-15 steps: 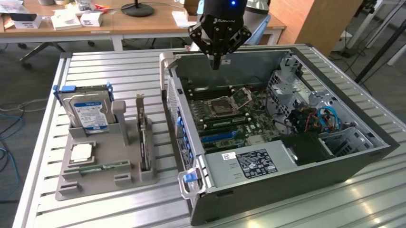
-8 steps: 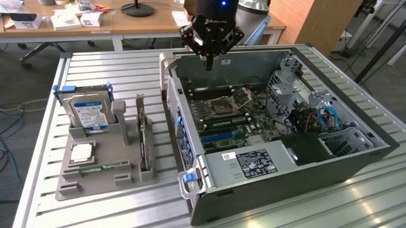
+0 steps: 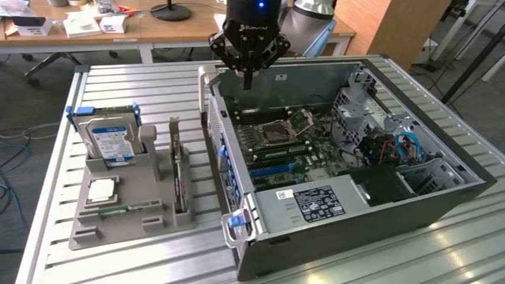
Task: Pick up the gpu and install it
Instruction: 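Reach for the gpu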
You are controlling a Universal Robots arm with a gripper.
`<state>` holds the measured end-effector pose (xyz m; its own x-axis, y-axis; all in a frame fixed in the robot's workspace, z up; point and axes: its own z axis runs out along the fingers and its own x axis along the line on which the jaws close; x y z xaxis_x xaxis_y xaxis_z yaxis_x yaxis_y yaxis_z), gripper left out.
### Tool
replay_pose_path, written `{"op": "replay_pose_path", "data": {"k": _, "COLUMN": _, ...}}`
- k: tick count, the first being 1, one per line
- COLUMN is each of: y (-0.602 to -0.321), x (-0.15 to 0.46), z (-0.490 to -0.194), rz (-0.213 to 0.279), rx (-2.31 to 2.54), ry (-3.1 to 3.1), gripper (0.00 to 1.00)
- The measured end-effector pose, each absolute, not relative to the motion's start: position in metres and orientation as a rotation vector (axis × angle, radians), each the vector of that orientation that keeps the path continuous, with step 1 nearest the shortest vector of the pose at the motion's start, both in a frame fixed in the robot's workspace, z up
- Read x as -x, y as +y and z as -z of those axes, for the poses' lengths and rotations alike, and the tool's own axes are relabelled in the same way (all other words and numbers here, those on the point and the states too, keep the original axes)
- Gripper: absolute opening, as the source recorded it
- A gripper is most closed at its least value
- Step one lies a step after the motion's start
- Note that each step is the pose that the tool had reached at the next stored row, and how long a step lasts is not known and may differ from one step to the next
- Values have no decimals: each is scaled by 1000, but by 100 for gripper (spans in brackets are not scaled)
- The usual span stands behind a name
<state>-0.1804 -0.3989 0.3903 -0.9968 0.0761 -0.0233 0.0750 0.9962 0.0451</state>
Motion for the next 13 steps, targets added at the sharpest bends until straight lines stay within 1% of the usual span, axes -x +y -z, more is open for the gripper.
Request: {"op": "replay_pose_path", "data": {"k": 13, "y": -399, "x": 218, "z": -387, "rz": -69, "rx": -119, "ry": 3114, "gripper": 10}}
